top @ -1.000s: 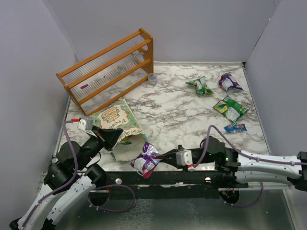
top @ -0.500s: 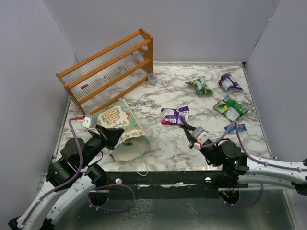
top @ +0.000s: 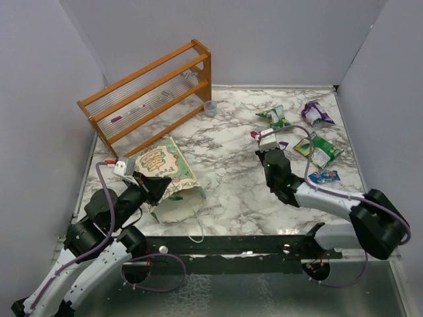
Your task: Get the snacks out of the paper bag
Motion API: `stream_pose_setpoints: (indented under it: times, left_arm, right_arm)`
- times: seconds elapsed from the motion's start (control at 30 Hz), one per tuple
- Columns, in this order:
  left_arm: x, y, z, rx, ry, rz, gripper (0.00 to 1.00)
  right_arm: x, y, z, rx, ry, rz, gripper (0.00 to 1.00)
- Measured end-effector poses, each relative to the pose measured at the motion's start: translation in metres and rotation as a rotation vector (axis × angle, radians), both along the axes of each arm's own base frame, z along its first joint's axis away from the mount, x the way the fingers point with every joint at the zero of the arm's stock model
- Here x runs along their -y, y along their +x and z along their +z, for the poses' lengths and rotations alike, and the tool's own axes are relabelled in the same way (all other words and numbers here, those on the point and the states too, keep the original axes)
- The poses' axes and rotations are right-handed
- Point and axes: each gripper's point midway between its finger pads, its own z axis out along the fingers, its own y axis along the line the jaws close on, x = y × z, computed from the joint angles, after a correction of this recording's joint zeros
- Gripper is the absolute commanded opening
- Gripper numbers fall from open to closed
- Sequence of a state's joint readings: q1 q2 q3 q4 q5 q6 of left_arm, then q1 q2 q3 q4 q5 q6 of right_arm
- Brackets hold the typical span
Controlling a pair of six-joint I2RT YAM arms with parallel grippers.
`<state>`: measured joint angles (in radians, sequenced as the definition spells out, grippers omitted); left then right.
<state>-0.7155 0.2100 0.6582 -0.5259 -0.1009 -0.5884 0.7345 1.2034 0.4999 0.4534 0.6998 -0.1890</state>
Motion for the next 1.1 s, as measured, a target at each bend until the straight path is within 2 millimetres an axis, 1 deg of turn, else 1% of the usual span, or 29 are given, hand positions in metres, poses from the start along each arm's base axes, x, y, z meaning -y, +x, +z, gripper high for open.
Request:
stream_pose_setpoints:
  times: [0.07,0.13,0.17,0.23,0.37,0.4,0.47,0.5,0.53,0.57,0.6,0.63,0.67,0.7,0.77,0.8,0.83,0.87,0.9,0.93,0.97,1.0,1.03,1.07,1.1]
  left_arm:
    - [0.001,0.001,-0.002,-0.007,0.006,-0.001,0.00]
    - [0.002,0.002,-0.003,-0.012,0.011,-0.001,0.00]
    - [0.002,0.002,-0.003,-0.013,0.011,-0.001,0.00]
    - [0.001,0.001,-0.002,-0.010,0.008,-0.001,0.00]
    - [-0.001,-0.001,0.002,0.007,-0.006,-0.002,0.00]
    - [-0.001,-0.002,0.003,0.011,-0.010,-0.003,0.00]
    - [-0.001,-0.003,0.004,0.015,-0.013,-0.003,0.00]
    - [-0.001,-0.003,0.003,0.014,-0.012,-0.003,0.00]
    - [-0.001,-0.003,0.003,0.014,-0.012,-0.003,0.00]
    - [-0.001,-0.003,0.003,0.014,-0.012,-0.004,0.00]
    - [-0.001,-0.003,0.003,0.014,-0.012,-0.004,0.00]
    - [-0.001,-0.003,0.003,0.014,-0.012,-0.004,0.00]
    - [-0.001,-0.003,0.003,0.013,-0.012,-0.005,0.00]
    - [-0.001,-0.002,0.003,0.013,-0.011,-0.005,0.00]
    - [-0.001,-0.002,0.003,0.013,-0.010,-0.005,0.00]
    - [-0.001,-0.002,0.003,0.013,-0.011,-0.005,0.00]
    - [-0.001,-0.002,0.003,0.013,-0.011,-0.004,0.00]
    - [-0.001,-0.002,0.003,0.013,-0.010,-0.004,0.00]
    - [-0.001,-0.002,0.003,0.013,-0.010,-0.004,0.00]
    - [-0.001,-0.002,0.003,0.013,-0.010,-0.004,0.00]
    - [-0.001,-0.002,0.003,0.012,-0.010,-0.004,0.00]
    - [-0.001,-0.002,0.003,0.012,-0.011,-0.004,0.00]
    - [-0.001,-0.002,0.003,0.012,-0.010,-0.004,0.00]
    - [-0.001,-0.002,0.003,0.012,-0.010,-0.004,0.00]
    - [-0.001,-0.002,0.003,0.012,-0.010,-0.003,0.00]
  right_arm:
    - [0.009,0.015,-0.023,-0.051,-0.047,-0.057,0.01]
    - [0.016,0.025,-0.040,-0.091,-0.086,-0.103,0.01]
    - [0.024,0.032,-0.049,-0.111,-0.106,-0.137,0.01]
    - [0.037,0.040,-0.059,-0.130,-0.127,-0.190,0.01]
    - [0.058,0.049,-0.070,-0.136,-0.134,-0.257,0.02]
    - [0.062,0.050,-0.071,-0.138,-0.133,-0.268,0.03]
    - [0.067,0.052,-0.075,-0.144,-0.128,-0.285,0.09]
    - [0.069,0.053,-0.075,-0.146,-0.121,-0.292,0.13]
    - [0.069,0.052,-0.077,-0.154,-0.113,-0.295,0.24]
    - [0.068,0.055,-0.073,-0.147,-0.101,-0.299,0.39]
    - [0.066,0.055,-0.074,-0.154,-0.081,-0.295,0.56]
    - [0.064,0.055,-0.074,-0.164,-0.071,-0.288,0.69]
    - [0.061,0.052,-0.073,-0.174,-0.043,-0.272,0.77]
    - [0.058,0.048,-0.071,-0.182,-0.015,-0.251,0.82]
    - [0.054,0.040,-0.059,-0.170,0.037,-0.213,0.89]
    - [0.052,0.033,-0.044,-0.143,0.089,-0.183,0.96]
    - [0.050,0.029,-0.031,-0.116,0.131,-0.157,1.00]
    - [0.046,0.025,-0.016,-0.082,0.180,-0.127,0.99]
    - [0.039,0.019,0.008,-0.029,0.258,-0.070,0.99]
    - [0.034,0.015,0.022,0.001,0.302,-0.034,0.99]
    - [0.027,0.009,0.039,0.033,0.358,0.020,0.99]
    - [0.017,0.001,0.060,0.071,0.425,0.099,0.99]
    - [0.011,-0.004,0.068,0.084,0.457,0.145,0.99]
    - [0.000,-0.014,0.082,0.102,0.504,0.224,0.99]
    - [-0.008,-0.021,0.086,0.103,0.533,0.284,0.99]
